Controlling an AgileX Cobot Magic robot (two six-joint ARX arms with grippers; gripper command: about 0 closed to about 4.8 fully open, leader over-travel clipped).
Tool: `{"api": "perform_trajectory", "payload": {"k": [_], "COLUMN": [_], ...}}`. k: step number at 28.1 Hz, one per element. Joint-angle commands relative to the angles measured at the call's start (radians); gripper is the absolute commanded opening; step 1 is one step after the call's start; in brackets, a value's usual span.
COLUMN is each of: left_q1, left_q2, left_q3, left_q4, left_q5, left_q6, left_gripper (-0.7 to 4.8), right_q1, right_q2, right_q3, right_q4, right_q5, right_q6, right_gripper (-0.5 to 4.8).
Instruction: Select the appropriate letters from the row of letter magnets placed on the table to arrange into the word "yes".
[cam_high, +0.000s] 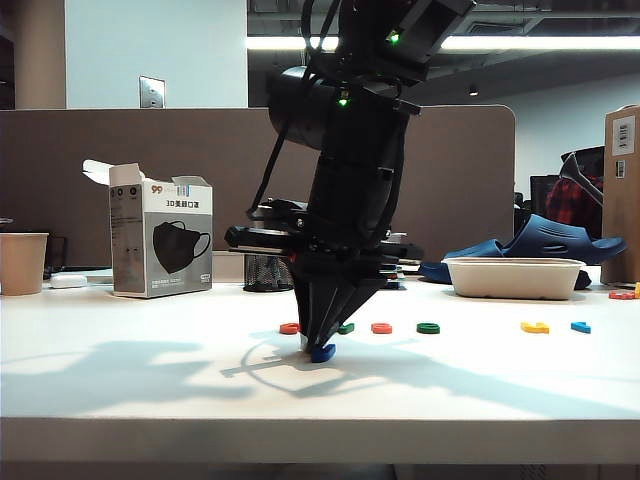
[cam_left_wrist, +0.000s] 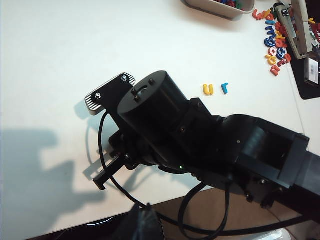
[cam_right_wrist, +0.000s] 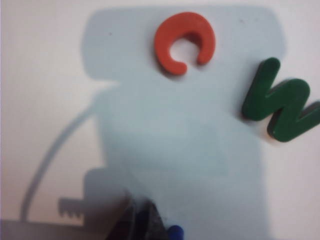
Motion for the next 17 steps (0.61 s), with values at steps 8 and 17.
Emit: {"api": "perform_trajectory", "payload": {"k": [8,17], "left_q1": [0.001,0.001], "left_q2": [-0.003,-0.002], "left_q3": [0.004,0.004], "left_q4": [0.006,0.006], "left_q5": [0.0,0.0], "left_q6": [-0.003,-0.003], "left_gripper": [-0.05,-0.05], "right_q1": [-0.001,-0.002], "right_q2": [0.002,0.0], "right_q3": [0.001,0.002], "right_q4": [-0.024,-0.013], "right_q5": [-0.006,-0.006], "right_q6": [0.004,0.003], "right_gripper": [0.64,1.21]}}
